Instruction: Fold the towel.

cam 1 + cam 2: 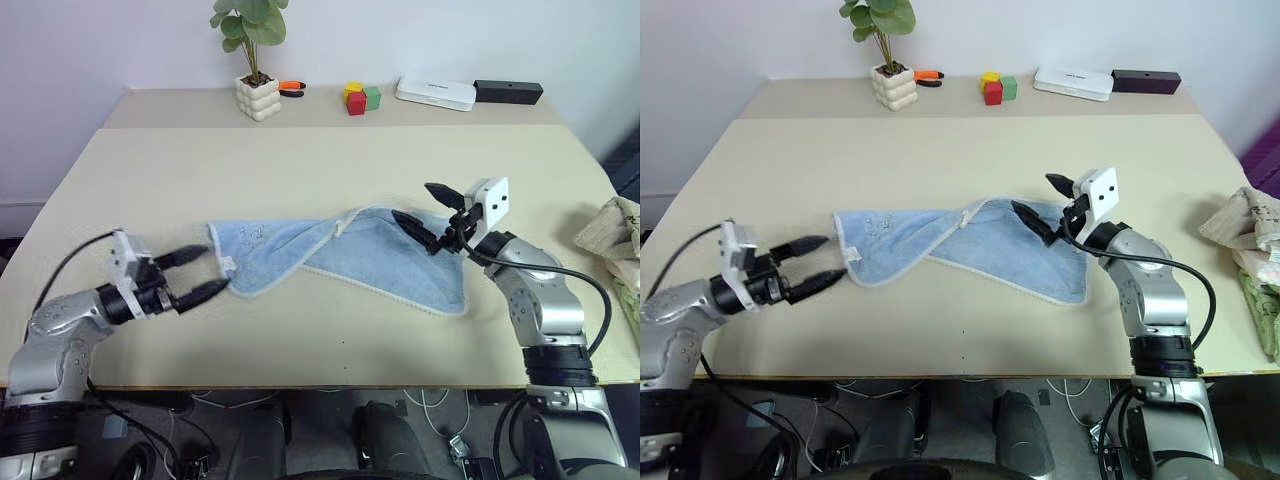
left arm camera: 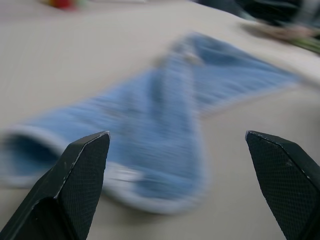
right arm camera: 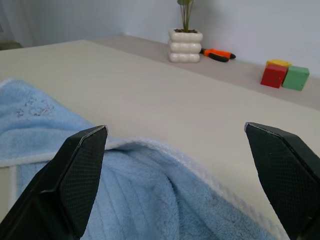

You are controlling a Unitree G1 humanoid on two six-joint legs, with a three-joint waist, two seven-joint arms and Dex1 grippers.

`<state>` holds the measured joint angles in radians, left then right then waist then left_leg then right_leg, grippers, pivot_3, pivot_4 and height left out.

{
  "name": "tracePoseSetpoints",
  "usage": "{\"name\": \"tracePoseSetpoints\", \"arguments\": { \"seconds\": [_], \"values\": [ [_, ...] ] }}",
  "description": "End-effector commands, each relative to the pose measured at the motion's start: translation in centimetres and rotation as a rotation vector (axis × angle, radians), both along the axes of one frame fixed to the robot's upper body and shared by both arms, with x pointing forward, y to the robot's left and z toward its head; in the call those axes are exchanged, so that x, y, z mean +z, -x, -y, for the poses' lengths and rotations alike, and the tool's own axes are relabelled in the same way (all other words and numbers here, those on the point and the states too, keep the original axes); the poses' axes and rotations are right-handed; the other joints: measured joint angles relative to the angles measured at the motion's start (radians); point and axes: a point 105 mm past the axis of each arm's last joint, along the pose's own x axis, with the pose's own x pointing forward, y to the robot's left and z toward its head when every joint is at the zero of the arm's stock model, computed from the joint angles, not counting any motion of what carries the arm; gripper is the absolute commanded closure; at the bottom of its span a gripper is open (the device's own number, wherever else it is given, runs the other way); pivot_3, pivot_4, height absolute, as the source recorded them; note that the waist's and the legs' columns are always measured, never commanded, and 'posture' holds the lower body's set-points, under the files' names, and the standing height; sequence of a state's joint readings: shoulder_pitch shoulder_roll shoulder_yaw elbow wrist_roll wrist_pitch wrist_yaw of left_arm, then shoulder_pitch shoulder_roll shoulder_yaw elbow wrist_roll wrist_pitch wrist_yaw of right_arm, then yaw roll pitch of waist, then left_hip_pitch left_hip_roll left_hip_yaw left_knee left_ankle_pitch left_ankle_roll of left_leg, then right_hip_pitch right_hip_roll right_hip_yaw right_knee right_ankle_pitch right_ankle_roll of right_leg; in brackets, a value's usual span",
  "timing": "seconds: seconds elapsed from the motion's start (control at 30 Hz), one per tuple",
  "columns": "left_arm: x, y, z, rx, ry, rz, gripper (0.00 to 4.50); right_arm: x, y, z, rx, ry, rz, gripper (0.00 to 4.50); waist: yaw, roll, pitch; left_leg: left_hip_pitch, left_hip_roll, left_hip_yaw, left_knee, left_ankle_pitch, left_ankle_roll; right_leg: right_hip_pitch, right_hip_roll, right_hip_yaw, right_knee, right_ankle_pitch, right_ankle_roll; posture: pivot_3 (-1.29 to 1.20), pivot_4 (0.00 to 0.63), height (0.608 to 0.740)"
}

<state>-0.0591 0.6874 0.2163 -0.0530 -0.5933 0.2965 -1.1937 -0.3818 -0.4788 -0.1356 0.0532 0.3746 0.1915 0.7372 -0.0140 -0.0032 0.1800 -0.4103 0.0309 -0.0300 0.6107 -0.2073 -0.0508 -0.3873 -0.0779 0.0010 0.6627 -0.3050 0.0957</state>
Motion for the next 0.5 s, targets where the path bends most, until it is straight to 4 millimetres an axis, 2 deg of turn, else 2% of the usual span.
{"name": "tracePoseSetpoints", "arguments": {
  "seconds": [0.03, 0.1, 0.2, 0.3, 0.5],
  "values": [
    [0.9, 0.2, 1.2, -0.081, 0.006, 0.013, 0.06, 1.9, 0.6, 0.3, -0.042, -0.035, 0.077, 0.0, 0.002, 0.0, 0.0, 0.0, 0.0, 0.0, 0.0, 0.0, 0.0, 0.0, 0.0, 0.0, 0.0, 0.0, 0.0, 0.0, 0.15, 0.74],
    [1.7, 0.1, 2.0, -0.129, -0.011, 0.036, 0.06, 2.5, 0.9, -0.5, -0.004, -0.055, 0.09, 0.0, 0.001, 0.0, 0.0, 0.0, 0.0, 0.0, 0.001, 0.0, 0.0, -0.001, 0.0, 0.0, 0.0, -0.001, -0.003, 0.0, 0.15, 0.74],
    [1.3, -0.6, 1.8, -0.13, -0.092, 0.075, 0.06, 0.6, 0.4, 0.0, -0.037, 0.002, 0.062, 0.0, 0.001, 0.0, 0.0, 0.0, 0.0, 0.0, 0.001, 0.0, 0.0, 0.0, 0.0, 0.0, 0.0, -0.001, -0.004, 0.0, 0.15, 0.74],
    [1.7, -1.4, 1.2, -0.122, -0.131, 0.097, 0.06, 1.8, 0.5, -0.6, -0.035, -0.073, 0.102, 0.0, -0.002, 0.0, 0.0, 0.0, 0.0, 0.001, 0.0, 0.0, 0.0, -0.001, 0.0, 0.0, 0.0, -0.001, -0.004, 0.0, 0.15, 0.74],
    [-0.4, -2.3, 0.6, -0.17, -0.332, 0.122, 0.06, 1.0, 0.9, -0.7, -0.042, -0.047, 0.109, 0.0, 0.001, 0.0, 0.0, -0.001, 0.0, 0.001, 0.0, 0.0, 0.0, -0.002, 0.001, 0.0, 0.0, 0.001, -0.001, 0.0, 0.15, 0.74]
  ]
}}
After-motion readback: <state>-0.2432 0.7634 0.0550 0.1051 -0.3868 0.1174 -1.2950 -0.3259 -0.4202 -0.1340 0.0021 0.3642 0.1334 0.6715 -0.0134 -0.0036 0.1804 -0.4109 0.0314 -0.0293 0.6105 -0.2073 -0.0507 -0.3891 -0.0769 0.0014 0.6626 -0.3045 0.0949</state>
